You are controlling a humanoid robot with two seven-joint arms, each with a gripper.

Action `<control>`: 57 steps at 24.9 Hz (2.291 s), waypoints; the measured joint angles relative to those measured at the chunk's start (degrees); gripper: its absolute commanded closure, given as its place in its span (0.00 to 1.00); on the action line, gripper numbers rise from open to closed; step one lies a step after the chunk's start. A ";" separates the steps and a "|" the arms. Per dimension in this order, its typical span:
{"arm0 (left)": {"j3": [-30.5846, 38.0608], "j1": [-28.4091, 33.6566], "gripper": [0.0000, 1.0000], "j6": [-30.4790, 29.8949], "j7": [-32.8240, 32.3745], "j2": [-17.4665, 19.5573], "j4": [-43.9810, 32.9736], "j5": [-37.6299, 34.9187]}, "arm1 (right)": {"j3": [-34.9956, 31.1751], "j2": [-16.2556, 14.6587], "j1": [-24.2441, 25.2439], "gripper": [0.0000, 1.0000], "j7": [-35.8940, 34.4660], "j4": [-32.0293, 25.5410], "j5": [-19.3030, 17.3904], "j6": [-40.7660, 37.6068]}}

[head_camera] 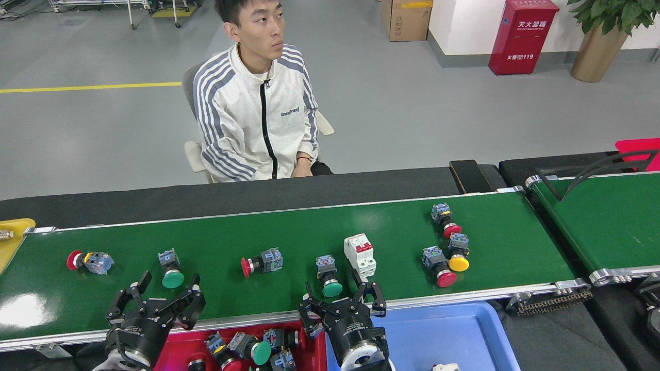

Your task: Pick switch part from conveyor to tray

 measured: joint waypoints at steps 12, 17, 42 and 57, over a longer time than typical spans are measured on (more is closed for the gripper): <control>0.31 -5.60 0.72 12.59 0.02 3.02 10.85 -2.60 | 3.61 0.34 -3.45 0.98 0.07 4.06 -0.02 -4.65; 0.55 -3.69 0.81 13.54 1.48 3.00 9.66 -1.91 | 13.01 -2.11 -1.66 0.66 -0.41 -5.64 0.04 -8.39; 11.24 24.90 0.00 -21.86 3.37 -1.46 -18.12 12.91 | -10.48 -8.43 20.25 0.00 -9.15 -20.78 6.82 -3.69; 10.52 16.42 0.00 -7.11 3.45 2.51 -14.90 7.11 | -4.17 -0.03 4.62 0.00 -3.35 -0.67 9.92 -2.34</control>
